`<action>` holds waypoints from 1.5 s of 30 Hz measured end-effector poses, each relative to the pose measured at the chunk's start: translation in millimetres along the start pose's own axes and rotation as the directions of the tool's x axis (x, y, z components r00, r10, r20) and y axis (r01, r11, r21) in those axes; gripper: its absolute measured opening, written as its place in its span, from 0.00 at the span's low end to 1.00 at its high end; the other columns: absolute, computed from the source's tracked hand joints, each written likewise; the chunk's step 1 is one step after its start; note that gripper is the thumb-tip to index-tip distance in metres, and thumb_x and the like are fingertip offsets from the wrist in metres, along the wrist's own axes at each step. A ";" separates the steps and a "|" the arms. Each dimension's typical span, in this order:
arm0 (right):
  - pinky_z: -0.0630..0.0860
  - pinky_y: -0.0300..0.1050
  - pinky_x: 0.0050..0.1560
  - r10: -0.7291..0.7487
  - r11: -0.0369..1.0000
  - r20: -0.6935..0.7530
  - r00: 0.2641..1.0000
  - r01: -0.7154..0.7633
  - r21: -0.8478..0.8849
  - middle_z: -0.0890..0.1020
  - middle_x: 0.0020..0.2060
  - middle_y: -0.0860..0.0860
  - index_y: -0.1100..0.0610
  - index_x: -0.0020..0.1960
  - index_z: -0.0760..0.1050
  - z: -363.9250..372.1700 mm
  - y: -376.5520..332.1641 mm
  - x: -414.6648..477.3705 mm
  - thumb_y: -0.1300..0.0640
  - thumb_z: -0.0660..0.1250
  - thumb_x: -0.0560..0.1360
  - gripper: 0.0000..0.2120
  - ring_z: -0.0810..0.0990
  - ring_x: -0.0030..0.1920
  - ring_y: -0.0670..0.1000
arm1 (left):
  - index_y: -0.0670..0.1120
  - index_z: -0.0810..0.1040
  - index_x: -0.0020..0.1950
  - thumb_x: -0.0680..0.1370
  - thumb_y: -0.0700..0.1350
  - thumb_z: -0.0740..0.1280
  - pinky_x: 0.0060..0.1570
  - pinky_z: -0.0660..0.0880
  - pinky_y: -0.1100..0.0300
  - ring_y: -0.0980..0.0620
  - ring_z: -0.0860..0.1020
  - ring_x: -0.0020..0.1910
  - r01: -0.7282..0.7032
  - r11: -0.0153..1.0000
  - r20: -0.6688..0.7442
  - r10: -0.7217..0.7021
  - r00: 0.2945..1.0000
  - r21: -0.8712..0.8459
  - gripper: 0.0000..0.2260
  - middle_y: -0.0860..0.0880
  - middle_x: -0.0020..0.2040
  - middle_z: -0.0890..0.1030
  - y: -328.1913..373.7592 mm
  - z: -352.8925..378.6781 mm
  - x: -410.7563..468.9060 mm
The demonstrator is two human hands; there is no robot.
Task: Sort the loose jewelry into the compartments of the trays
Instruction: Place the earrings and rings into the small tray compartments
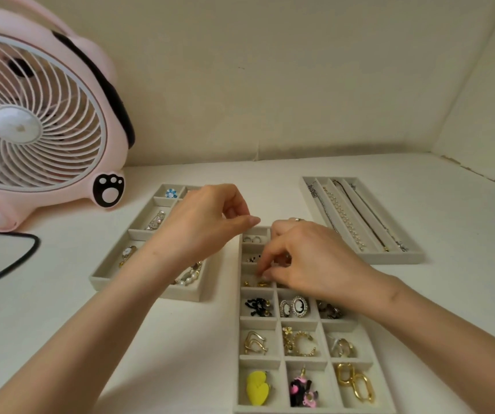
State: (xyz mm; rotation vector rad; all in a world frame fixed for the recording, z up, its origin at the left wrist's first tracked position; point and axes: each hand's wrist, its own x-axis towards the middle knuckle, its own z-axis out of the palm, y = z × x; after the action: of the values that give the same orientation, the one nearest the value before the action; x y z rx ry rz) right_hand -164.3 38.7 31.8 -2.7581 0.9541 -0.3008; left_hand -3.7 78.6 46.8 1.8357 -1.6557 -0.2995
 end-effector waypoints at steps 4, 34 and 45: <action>0.60 0.32 0.33 -0.018 0.998 0.055 0.998 0.021 -0.054 0.69 0.34 0.40 0.45 0.46 0.82 -0.1 -4.4 6.2 0.50 0.70 0.72 0.04 0.69 0.40 0.42 | 0.51 0.76 0.39 0.73 0.51 0.69 0.30 0.62 0.64 0.62 0.68 0.26 0.020 0.999 0.050 -0.019 0.999 -0.030 0.06 0.57 0.31 0.72 -13.4 3.9 -5.2; 0.78 0.43 0.35 0.124 0.809 -0.053 0.991 -0.070 0.583 0.84 0.33 0.54 0.56 0.38 0.78 -24.7 28.9 1.3 0.62 0.74 0.68 0.05 0.82 0.32 0.48 | 0.52 0.80 0.50 0.75 0.47 0.67 0.40 0.63 0.62 0.53 0.74 0.48 -0.352 0.806 0.321 0.213 0.923 0.476 0.06 0.53 0.47 0.74 7.9 28.7 -10.4; 0.80 0.40 0.35 0.159 0.743 -0.068 0.985 -0.074 0.665 0.84 0.34 0.57 0.60 0.42 0.80 -21.3 28.7 -3.0 0.69 0.72 0.70 0.05 0.83 0.35 0.55 | 0.54 0.79 0.47 0.73 0.48 0.70 0.42 0.67 0.60 0.58 0.69 0.43 -0.364 0.856 0.229 0.297 0.927 0.367 0.04 0.58 0.41 0.71 -1.9 13.5 -9.6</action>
State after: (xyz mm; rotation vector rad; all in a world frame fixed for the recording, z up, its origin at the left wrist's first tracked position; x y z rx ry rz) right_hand -188.8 15.8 44.4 -2.0317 0.8300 -0.6507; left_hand -11.5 83.7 32.9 1.7958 -2.2492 0.0525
